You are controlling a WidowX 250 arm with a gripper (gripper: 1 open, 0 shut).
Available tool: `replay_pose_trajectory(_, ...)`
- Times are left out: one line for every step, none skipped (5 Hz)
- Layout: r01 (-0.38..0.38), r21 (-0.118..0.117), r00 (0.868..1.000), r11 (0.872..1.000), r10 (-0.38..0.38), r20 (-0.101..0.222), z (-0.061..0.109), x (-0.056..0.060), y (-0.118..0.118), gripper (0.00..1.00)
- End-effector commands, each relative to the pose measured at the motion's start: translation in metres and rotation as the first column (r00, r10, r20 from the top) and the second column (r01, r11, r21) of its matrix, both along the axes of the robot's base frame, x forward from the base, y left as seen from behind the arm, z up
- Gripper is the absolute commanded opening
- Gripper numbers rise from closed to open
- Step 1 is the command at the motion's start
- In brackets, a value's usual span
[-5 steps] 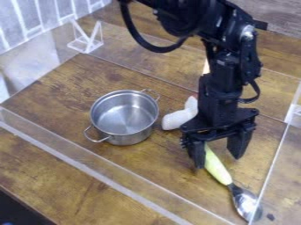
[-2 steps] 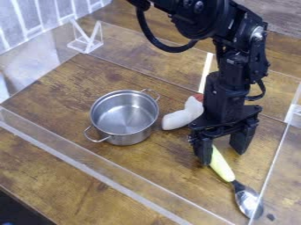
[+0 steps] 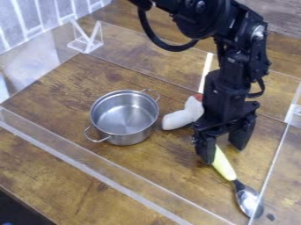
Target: Move the green spoon to the left side of the table
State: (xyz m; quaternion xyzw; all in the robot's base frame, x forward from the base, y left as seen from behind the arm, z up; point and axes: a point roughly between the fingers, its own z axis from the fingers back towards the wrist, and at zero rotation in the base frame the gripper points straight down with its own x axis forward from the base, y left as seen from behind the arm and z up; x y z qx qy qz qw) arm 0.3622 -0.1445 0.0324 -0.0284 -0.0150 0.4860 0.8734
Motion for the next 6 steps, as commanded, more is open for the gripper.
replay_pose_trajectory(-0.034, -0.018, 0.998, 0.999, 0.035, 0.046, 0.017, 0.010, 0.015, 1.00)
replay_pose_trajectory(-0.048, -0.016, 0.998, 0.999, 0.048, 0.042, 0.018, 0.007, 0.028, 1.00)
replay_pose_trajectory(-0.069, -0.015, 0.997, 0.998, 0.069, 0.043, 0.023, 0.009, 0.014, 1.00)
replay_pose_trajectory(-0.074, -0.017, 0.996, 0.997, 0.075, 0.044, 0.025, 0.011, -0.001, 1.00)
replay_pose_trajectory(-0.047, -0.014, 0.998, 0.999, 0.047, 0.040, 0.017, 0.002, 0.004, 1.00)
replay_pose_trajectory(-0.047, -0.014, 0.998, 0.999, 0.048, 0.034, 0.020, -0.004, 0.013, 1.00)
